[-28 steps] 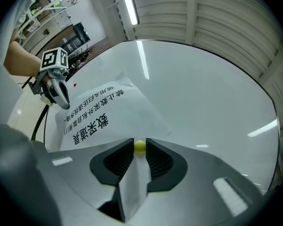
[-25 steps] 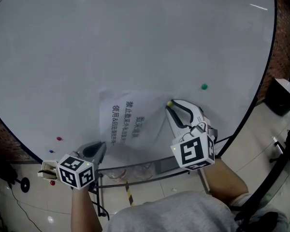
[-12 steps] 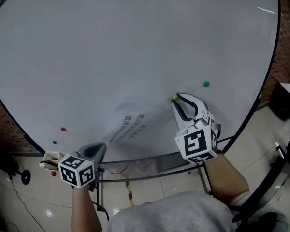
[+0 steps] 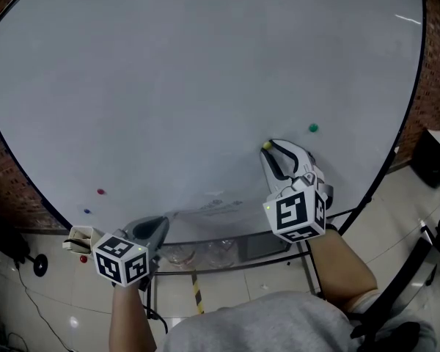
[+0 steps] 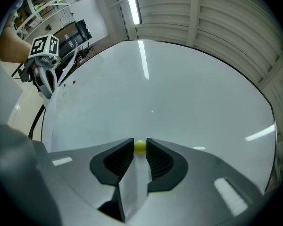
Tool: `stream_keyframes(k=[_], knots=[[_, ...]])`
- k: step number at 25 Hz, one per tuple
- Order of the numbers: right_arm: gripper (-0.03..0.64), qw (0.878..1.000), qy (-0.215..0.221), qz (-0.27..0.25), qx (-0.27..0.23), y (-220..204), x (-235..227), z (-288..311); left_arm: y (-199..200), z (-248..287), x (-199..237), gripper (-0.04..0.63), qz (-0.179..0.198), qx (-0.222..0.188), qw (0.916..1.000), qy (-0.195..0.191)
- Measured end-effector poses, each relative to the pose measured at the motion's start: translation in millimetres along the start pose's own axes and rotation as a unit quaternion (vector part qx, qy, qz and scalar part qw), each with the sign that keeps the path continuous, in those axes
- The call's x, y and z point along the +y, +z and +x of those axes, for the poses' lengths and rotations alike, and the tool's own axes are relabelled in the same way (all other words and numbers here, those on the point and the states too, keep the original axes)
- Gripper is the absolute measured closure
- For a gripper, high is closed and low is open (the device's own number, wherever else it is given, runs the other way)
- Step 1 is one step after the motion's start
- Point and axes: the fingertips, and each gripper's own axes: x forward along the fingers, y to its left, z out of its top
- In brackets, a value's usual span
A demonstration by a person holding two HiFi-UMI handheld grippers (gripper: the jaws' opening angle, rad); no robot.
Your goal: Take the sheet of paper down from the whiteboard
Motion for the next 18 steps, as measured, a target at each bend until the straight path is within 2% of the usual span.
stream_keyframes(k=[3, 5, 6, 10, 12, 13, 15, 18], knots=[[0.53, 1.0, 0.013, 0.003, 0.0, 2.4, 8.1, 2.0, -0.4, 0.9, 1.2, 0.592, 0.001, 0.0, 1.0, -0.006], [0.457, 1.0, 0.02, 0.005, -0.001, 4.0, 12.6, 2.2, -1.4, 2.1, 1.3, 0.592, 0.001, 0.0, 0.9999, -0.01], [0.448, 1.0, 0.02, 0.005, -0.002, 4.9, 13.1, 2.3, -1.8, 2.9, 1.5, 0.592, 0.0, 0.0, 0.9999, -0.012], [0.453, 1.0, 0.016, 0.011, 0.001, 5.6, 7.5, -2.9, -1.8, 4.8, -0.2, 0.592, -0.003, 0.003, 0.9998, -0.019], [0.489, 1.0, 0.004, 0.017, 0.002, 3.5, -1.5, -16.3, -1.8, 3.2, -9.7, 0.592, -0.001, 0.003, 0.9998, -0.022], [0.549, 1.0, -0.003, 0.021, 0.004, 0.5, -6.2, -25.8, -2.2, 1.5, -17.6, 0.592, -0.001, 0.002, 0.9997, -0.025], [0.623, 0.999, -0.01, 0.035, 0.008, -10.9, -12.5, -50.8, -5.1, -4.2, -40.8, 0.592, -0.003, -0.003, 0.9995, -0.032], [0.625, 0.998, -0.004, 0.06, 0.016, -32.3, -15.1, -97.8, -12.1, -17.7, -81.3, 0.592, -0.004, -0.012, 0.9993, -0.035]])
